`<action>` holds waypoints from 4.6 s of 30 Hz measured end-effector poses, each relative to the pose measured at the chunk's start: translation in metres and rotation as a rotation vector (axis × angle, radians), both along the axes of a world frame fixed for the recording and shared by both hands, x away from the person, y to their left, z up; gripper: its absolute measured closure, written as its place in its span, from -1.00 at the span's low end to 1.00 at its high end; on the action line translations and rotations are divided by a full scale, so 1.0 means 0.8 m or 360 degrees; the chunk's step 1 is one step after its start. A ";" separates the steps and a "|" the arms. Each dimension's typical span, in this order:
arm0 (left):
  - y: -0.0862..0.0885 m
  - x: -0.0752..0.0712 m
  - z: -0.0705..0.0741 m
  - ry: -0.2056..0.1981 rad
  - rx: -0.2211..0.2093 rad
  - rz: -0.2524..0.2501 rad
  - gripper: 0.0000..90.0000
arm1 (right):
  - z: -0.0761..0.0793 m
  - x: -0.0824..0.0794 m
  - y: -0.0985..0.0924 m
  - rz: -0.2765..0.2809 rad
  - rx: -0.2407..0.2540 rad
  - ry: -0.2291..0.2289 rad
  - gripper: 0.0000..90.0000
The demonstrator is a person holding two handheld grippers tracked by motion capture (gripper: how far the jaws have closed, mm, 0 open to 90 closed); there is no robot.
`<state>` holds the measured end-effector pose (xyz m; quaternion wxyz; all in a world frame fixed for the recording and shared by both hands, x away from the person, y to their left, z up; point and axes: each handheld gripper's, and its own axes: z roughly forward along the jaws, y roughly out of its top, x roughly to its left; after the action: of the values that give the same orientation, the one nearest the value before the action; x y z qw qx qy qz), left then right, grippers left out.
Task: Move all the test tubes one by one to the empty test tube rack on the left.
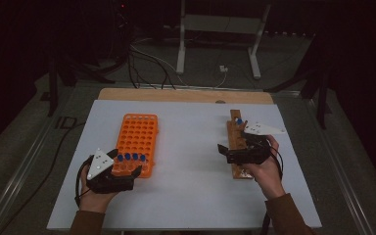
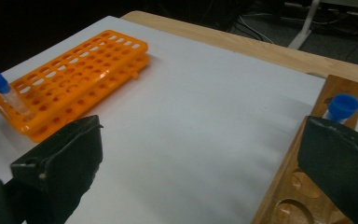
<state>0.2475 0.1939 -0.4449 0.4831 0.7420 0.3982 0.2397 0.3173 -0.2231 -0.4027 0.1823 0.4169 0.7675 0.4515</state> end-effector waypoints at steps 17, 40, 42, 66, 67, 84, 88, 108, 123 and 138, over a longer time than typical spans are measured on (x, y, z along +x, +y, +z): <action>-0.014 0.005 -0.002 -0.0008 -0.0046 -0.0024 -0.99 | 0.001 0.036 -0.021 -0.0103 -0.0057 0.0044 -0.99; -0.001 0.003 -0.002 -0.0016 -0.0090 0.0022 -0.99 | -0.018 0.096 -0.035 -0.0229 -0.0171 0.0060 -0.99; -0.001 0.003 -0.002 -0.0016 -0.0091 0.0022 -0.99 | -0.022 0.101 -0.038 -0.0238 -0.0175 0.0067 -0.92; -0.004 0.000 -0.001 -0.0004 -0.0097 0.0002 -0.99 | -0.055 0.124 -0.034 -0.0322 -0.0261 0.0085 0.68; -0.004 0.000 -0.001 -0.0005 -0.0096 0.0000 -0.99 | -0.056 0.123 -0.035 -0.0329 -0.0248 0.0089 0.68; -0.005 0.000 -0.001 -0.0003 -0.0094 -0.0002 -0.98 | -0.036 0.111 -0.033 -0.0352 -0.0250 0.0002 0.69; -0.005 0.000 -0.001 0.0001 -0.0095 -0.0003 -0.98 | -0.025 0.108 -0.035 -0.0344 -0.0233 -0.0014 0.69; -0.017 -0.005 0.010 -0.0044 -0.0110 -0.0010 -0.97 | 0.035 0.080 -0.020 -0.0162 -0.0254 -0.0115 0.69; -0.073 0.002 0.026 -0.0110 -0.0034 -0.0095 -0.90 | 0.036 0.046 0.038 0.0137 -0.0183 -0.0043 0.69; -0.151 0.010 0.028 -0.0077 0.0041 -0.0261 -0.68 | 0.031 0.018 0.066 0.0336 0.0000 0.0039 0.69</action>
<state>0.2555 0.0732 -0.4226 0.5010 0.7723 0.3212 0.2222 0.3316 -0.1701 -0.3775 0.1242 0.3393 0.8093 0.4631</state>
